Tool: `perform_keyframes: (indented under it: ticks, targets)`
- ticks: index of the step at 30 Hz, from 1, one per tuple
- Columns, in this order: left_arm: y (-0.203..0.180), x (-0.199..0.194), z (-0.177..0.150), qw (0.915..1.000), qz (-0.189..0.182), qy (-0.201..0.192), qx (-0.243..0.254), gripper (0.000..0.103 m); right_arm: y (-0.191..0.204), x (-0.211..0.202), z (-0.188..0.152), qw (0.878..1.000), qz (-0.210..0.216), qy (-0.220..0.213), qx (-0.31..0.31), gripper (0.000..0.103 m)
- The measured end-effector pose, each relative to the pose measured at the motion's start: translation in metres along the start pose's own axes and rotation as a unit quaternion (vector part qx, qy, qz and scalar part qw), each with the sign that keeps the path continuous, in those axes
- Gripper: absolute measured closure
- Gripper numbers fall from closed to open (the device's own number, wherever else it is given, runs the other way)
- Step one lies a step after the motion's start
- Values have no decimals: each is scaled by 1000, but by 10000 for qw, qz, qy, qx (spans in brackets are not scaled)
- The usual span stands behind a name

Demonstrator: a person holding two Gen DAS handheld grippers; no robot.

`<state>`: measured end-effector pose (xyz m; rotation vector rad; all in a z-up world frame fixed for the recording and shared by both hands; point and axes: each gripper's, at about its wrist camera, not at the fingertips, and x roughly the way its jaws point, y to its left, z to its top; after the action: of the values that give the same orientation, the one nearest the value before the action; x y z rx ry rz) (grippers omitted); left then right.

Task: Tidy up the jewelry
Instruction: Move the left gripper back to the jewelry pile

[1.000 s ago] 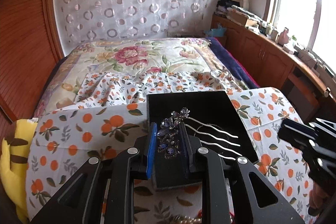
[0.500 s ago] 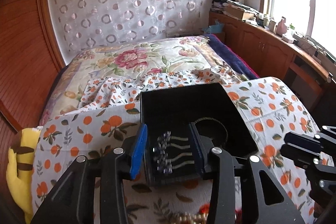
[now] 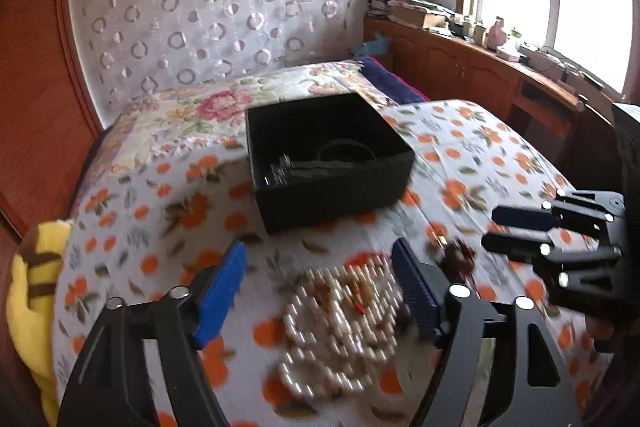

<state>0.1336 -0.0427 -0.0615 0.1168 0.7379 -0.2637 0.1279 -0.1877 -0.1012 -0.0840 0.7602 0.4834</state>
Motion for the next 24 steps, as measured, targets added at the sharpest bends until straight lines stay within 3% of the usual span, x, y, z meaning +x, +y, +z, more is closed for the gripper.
perform_keyframes:
  ticks: [5, 13, 24]
  targets:
    - [-14, -9, -19, 9998, -128, 20, 116, 12, -2, -21, -21, 9999, -58, -27, 113, 71]
    - [-39, -19, -43, 9990, -335, 164, 240, 11, -2, -42, -49, 9996, -91, -11, 285, 71]
    - [-65, -9, -48, 9956, -700, 362, 498, 11, 8, -48, -64, 9997, -167, -80, 134, 71]
